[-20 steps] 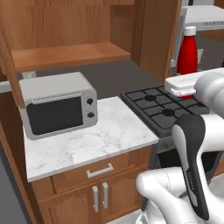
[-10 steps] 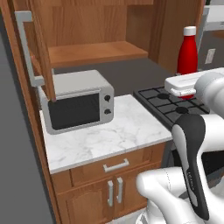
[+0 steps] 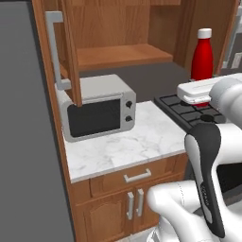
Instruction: Pick the water bottle, can from the counter and place them in the open cabinet.
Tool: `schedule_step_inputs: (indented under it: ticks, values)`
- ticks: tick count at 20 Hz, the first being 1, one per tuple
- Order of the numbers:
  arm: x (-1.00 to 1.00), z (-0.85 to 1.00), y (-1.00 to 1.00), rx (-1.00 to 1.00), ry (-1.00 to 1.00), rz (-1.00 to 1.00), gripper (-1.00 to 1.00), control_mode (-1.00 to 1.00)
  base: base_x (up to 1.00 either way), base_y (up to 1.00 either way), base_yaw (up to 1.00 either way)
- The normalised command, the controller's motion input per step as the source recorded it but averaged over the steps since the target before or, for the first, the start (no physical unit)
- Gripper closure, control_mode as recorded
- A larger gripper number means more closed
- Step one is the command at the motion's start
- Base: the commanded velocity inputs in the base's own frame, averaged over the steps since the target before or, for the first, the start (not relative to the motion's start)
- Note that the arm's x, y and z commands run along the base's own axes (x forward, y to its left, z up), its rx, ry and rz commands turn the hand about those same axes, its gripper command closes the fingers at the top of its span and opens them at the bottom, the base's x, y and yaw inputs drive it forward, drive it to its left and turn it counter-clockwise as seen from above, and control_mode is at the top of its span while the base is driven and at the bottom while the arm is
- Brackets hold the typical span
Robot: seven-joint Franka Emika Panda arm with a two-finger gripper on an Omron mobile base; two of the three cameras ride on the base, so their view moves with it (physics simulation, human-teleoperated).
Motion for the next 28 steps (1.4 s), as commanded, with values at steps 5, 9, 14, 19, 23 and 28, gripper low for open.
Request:
schedule_step_inputs:
  ticks: [5,9,14,19,23,28]
  values:
    - [0.0,0.0,0.0,0.0,0.0,0.0,1.0,1.0,0.37,0.09,0.05]
    - [0.0,0.0,0.0,0.0,0.0,0.0,1.0,1.0,0.46,0.0,0.05]
    - [0.0,0.0,0.0,0.0,0.0,0.0,1.0,1.0,0.4,0.02,0.05]
    - [0.0,0.0,0.0,0.0,0.0,0.0,1.0,1.0,0.33,0.05,0.05]
    - [0.0,0.0,0.0,0.0,0.0,0.0,1.0,1.0,0.28,0.03,0.05]
    - [0.0,0.0,0.0,0.0,0.0,0.0,1.0,1.0,0.26,0.0,0.05]
